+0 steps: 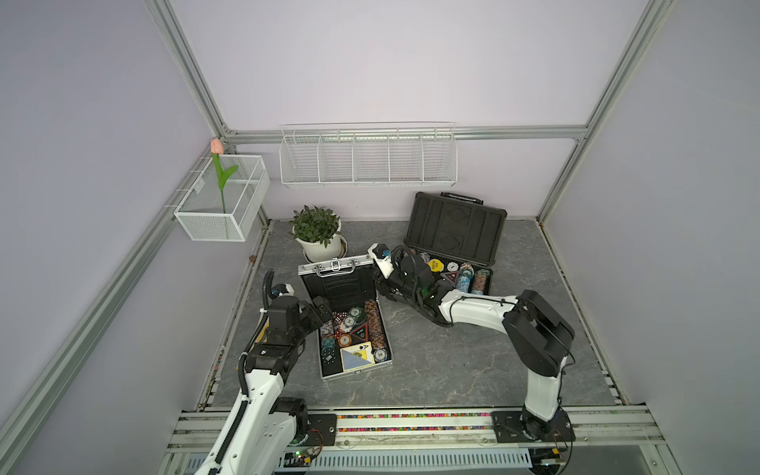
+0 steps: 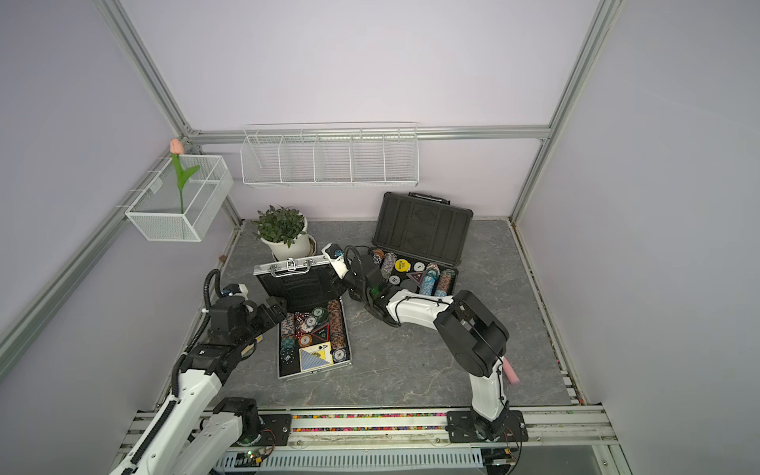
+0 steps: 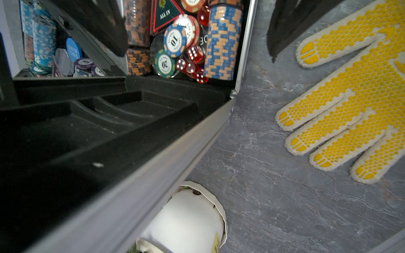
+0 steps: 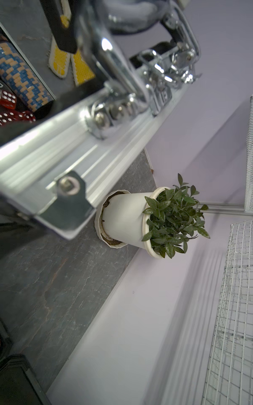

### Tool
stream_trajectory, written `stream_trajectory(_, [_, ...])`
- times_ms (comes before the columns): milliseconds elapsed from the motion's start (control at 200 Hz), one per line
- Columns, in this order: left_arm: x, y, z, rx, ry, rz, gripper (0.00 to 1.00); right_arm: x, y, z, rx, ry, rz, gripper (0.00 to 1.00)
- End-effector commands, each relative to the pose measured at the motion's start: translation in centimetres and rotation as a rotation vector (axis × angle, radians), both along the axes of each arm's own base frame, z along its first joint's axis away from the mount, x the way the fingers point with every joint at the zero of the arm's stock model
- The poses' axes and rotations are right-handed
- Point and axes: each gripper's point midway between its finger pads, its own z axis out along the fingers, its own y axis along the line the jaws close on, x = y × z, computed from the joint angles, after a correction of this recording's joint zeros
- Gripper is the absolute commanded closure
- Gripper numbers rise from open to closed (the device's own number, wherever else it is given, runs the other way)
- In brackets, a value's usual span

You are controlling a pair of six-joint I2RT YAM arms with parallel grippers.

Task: Close the poker set cases
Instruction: Move the poker set case to the center of the board.

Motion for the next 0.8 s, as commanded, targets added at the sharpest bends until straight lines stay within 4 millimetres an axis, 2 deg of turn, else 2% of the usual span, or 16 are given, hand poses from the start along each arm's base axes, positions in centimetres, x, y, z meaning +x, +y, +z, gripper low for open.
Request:
stream_trajectory(0, [-0.2, 0.3, -0.3, 0.034, 0.012, 0.003, 0.0, 3.4, -0.6, 5.8, 0.137, -0.15, -0.116, 0.91])
stream_trajectory(100, [-0.4, 0.5, -0.7, 0.046, 0.023, 0.003, 0.0, 5.2, -0.9, 5.7, 0.153, -0.159, -0.153, 0.91])
stream_trajectory(415, [-0.5, 0.8, -0.8, 0.084, 0.028, -0.003, 0.0, 11.3, -5.0, 5.2, 0.188, -0.125, -0.207, 0.9])
stream_trajectory(450, [-0.4, 0.7, -1.5, 0.09, 0.054, -0.007, 0.0, 11.7, -5.2, 5.2, 0.182, -0.13, -0.205, 0.89])
stream_trajectory(625, [-0.1, -0.1, -2.5, 0.112, 0.086, -0.05, 0.0, 12.7, -5.2, 4.7, 0.141, -0.145, -0.171, 0.89])
stream_trajectory(795, [-0.5, -0.9, -4.2, 0.149, 0.137, -0.086, 0.0, 12.1, -4.4, 3.8, 0.134, -0.125, -0.113, 0.88])
